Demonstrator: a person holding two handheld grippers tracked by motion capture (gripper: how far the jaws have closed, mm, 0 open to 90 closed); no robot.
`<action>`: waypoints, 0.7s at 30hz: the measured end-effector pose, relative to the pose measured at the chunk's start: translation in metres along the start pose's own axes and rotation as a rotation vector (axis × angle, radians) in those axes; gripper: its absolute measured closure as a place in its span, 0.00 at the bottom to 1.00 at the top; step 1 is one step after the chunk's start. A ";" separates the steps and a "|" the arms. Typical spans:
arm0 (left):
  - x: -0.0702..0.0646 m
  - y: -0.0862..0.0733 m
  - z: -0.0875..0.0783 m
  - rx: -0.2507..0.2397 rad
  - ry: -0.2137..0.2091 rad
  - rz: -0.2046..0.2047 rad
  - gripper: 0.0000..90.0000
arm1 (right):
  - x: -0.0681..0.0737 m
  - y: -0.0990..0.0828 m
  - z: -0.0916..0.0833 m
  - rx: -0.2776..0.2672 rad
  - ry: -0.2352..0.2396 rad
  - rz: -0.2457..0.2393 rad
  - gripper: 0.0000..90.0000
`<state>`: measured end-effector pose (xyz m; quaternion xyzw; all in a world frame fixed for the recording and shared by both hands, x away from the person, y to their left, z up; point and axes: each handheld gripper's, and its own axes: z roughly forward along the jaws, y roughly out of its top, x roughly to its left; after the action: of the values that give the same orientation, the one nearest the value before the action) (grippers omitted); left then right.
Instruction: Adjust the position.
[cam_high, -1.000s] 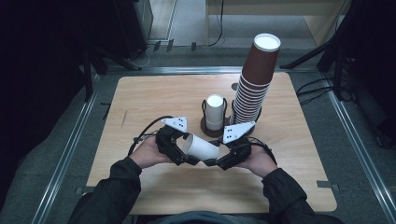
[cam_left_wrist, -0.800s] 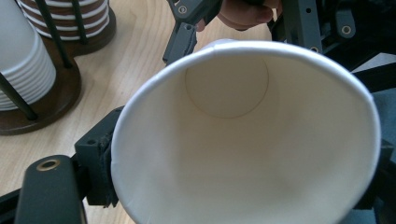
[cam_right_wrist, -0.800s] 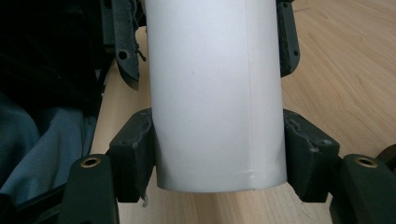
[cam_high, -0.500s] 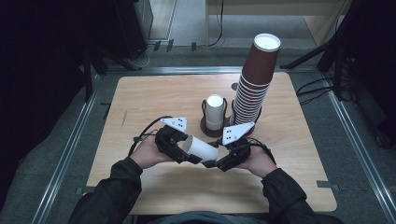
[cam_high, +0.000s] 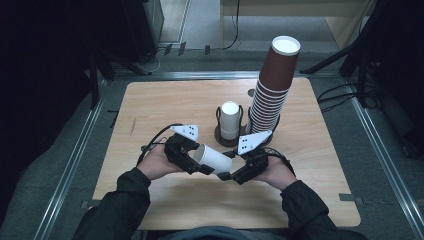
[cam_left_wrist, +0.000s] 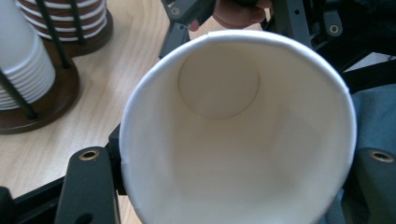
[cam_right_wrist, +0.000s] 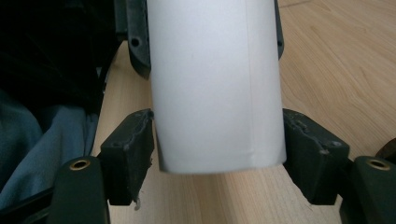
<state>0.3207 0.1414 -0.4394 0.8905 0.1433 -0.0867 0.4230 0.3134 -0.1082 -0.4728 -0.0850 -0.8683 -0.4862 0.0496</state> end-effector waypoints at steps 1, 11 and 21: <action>-0.001 0.000 -0.001 0.003 0.011 0.008 0.34 | 0.000 0.000 0.000 0.005 0.003 0.003 0.32; -0.002 0.001 -0.012 0.030 0.051 0.028 0.34 | -0.003 -0.003 0.001 0.051 -0.028 0.018 0.29; 0.000 0.003 -0.021 0.073 0.115 0.038 0.34 | -0.007 -0.005 0.002 0.083 -0.068 0.027 0.29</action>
<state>0.3226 0.1560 -0.4241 0.9115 0.1470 -0.0325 0.3828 0.3189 -0.1100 -0.4795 -0.1110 -0.8876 -0.4459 0.0301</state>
